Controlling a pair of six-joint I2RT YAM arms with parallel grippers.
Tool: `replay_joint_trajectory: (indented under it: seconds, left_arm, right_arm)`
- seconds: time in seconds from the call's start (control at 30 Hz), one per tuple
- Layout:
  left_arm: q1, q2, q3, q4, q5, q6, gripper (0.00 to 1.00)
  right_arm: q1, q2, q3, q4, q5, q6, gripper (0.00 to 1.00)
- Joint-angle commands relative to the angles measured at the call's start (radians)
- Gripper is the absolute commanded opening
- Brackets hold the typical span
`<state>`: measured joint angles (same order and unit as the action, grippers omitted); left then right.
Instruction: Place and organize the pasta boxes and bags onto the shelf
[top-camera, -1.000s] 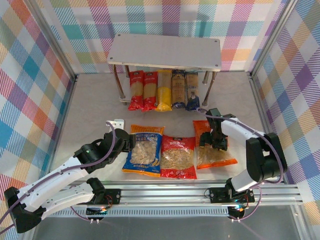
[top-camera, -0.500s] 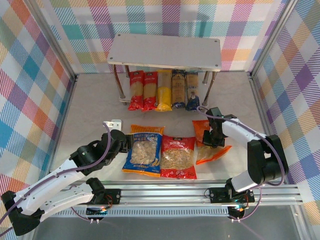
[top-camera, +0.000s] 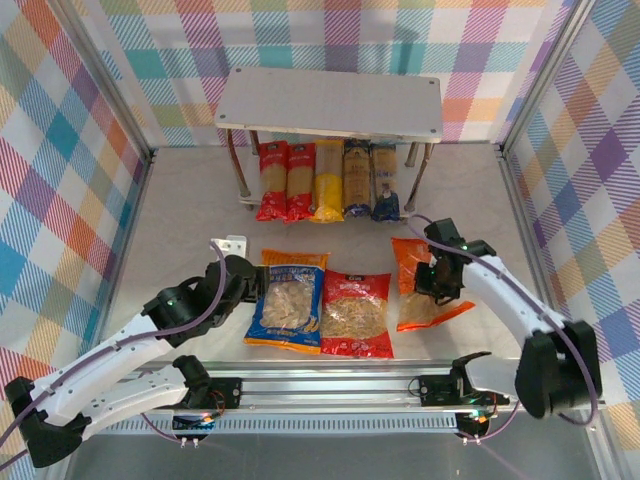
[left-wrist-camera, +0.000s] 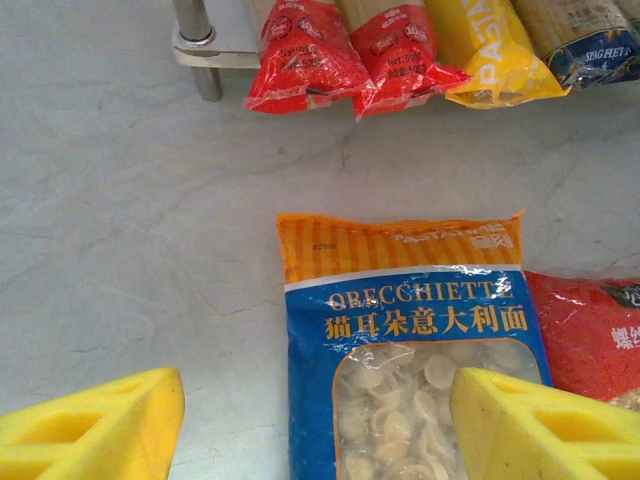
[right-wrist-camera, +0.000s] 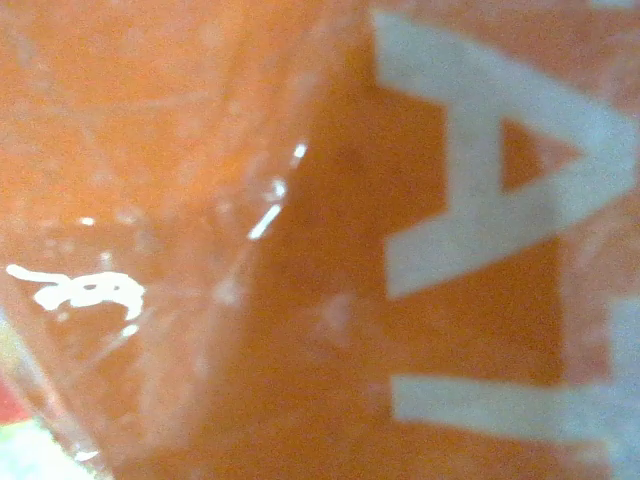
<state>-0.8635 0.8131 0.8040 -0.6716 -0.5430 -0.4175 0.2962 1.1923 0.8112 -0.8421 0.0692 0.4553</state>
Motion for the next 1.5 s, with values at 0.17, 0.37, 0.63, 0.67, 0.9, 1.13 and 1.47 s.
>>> replay_joint_trajectory:
  seconds: [0.17,0.37,0.63,0.67,0.9,1.13,1.47]
  left_arm:
    - [-0.005,0.017,0.051,0.03,-0.011,0.032,0.7]
    - [-0.005,0.045,0.106,0.026,-0.017,0.063,0.71]
    - [-0.005,0.079,0.145,0.061,-0.002,0.081,0.71]
    - [-0.004,0.083,0.151,0.063,0.002,0.082,0.71]
    - [-0.004,0.086,0.174,0.051,-0.003,0.095,0.71]
    - [-0.001,0.08,0.173,0.04,-0.023,0.102,0.71]
    - [0.019,0.106,0.166,0.059,-0.015,0.114,0.72]
  right_arm:
    - [0.007,-0.228,0.175,-0.142,0.138,-0.031,0.0]
    - [0.008,-0.291,0.446,-0.228,0.212,-0.083,0.0]
    - [0.007,-0.107,0.924,-0.192,0.178,-0.182,0.0]
    - [0.008,-0.073,0.973,-0.165,0.179,-0.193,0.0]
    - [0.006,0.204,1.249,0.003,0.14,-0.249,0.0]
    - [0.008,0.433,1.484,0.101,0.142,-0.27,0.0]
    - [0.007,0.616,1.64,0.174,0.158,-0.177,0.0]
